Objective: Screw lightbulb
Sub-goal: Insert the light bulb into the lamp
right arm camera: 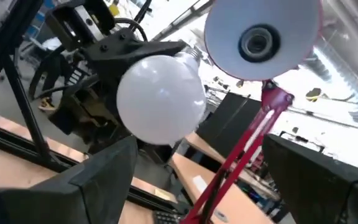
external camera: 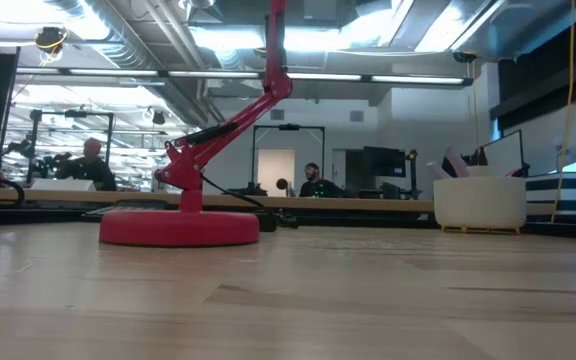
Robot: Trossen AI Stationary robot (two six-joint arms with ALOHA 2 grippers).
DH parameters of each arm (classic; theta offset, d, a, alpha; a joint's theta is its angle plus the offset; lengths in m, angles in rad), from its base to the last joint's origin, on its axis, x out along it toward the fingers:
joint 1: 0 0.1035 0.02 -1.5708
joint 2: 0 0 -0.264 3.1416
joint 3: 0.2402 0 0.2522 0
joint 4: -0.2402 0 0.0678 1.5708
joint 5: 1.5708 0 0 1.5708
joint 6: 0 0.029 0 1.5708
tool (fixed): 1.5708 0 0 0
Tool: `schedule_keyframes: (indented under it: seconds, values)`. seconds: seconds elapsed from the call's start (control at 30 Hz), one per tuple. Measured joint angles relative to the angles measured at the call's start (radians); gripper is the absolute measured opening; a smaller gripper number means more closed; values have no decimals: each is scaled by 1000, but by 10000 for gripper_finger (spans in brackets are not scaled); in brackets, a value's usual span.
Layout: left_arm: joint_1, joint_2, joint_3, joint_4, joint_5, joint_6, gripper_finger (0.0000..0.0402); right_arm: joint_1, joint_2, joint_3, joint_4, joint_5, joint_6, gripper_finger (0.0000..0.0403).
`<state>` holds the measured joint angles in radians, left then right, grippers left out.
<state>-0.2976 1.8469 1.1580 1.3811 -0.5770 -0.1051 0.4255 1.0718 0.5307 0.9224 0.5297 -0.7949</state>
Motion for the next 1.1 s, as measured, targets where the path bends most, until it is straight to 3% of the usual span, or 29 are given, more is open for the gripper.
schedule_keyframes:
  seconds: [0.23, 0.67, 1.1]
  values:
    - [4, 0, 0, 17, 0, 0, 156, 1, 134, 84, 23, 16, -74, 349]
    - [4, 1, 2, 24, 0, -44, 162, 0, 243, 197, 82, 9, -240, 349]
    - [-4, 1, 2, 56, 7, -42, 163, 3, 302, 239, 160, 117, -333, 349]
